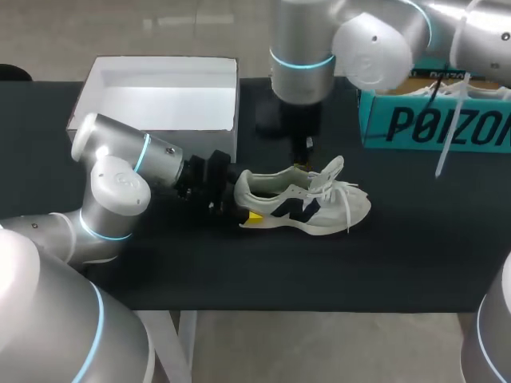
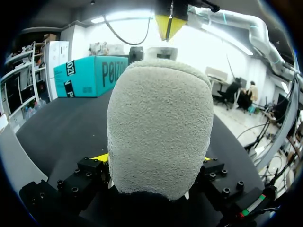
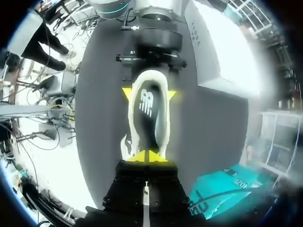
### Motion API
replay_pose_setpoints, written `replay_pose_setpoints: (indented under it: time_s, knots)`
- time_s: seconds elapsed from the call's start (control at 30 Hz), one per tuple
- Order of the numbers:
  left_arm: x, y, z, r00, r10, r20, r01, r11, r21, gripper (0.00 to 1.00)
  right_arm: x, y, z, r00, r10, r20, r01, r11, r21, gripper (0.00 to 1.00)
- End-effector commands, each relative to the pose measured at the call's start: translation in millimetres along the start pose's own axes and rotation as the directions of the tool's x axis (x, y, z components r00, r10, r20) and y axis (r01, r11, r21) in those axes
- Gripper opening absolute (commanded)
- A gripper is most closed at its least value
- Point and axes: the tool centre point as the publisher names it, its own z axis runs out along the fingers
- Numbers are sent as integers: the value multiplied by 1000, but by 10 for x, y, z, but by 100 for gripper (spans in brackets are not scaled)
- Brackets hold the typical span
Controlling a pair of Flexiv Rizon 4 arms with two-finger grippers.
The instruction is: Take the shoe out of the shoebox, open the shoe tongue, remove and reinsert the insole, then place the shoe into the shoebox
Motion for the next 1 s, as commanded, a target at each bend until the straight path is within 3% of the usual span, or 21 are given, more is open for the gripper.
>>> replay_pose_setpoints:
  time_s: [0.03,0.23,0.4,0.47,0.6,0.93,1.0]
  knots:
    - [8,3,2,1000,0,1,0,1000,-1,0,-98,147,208,953,-300,46,300,954,10,0]
    - [8,3,2,1000,0,1,0,1000,-1,0,-77,206,382,978,-209,-1,209,978,21,0]
    - [8,3,2,1000,0,1,0,1000,-1,0,43,107,462,998,-19,-54,21,999,43,0]
    - [8,3,2,1000,0,1,0,1000,-1,0,62,73,450,999,23,-32,-22,999,32,0]
    - [8,3,2,1000,0,1,0,1000,-1,0,9,88,404,998,-53,15,53,999,8,0]
    - [8,3,2,1000,0,1,0,1000,-1,0,9,88,404,998,-53,15,53,999,8,0]
    - [8,3,2,1000,0,1,0,1000,-1,0,-7,71,465,999,29,16,-30,999,28,0]
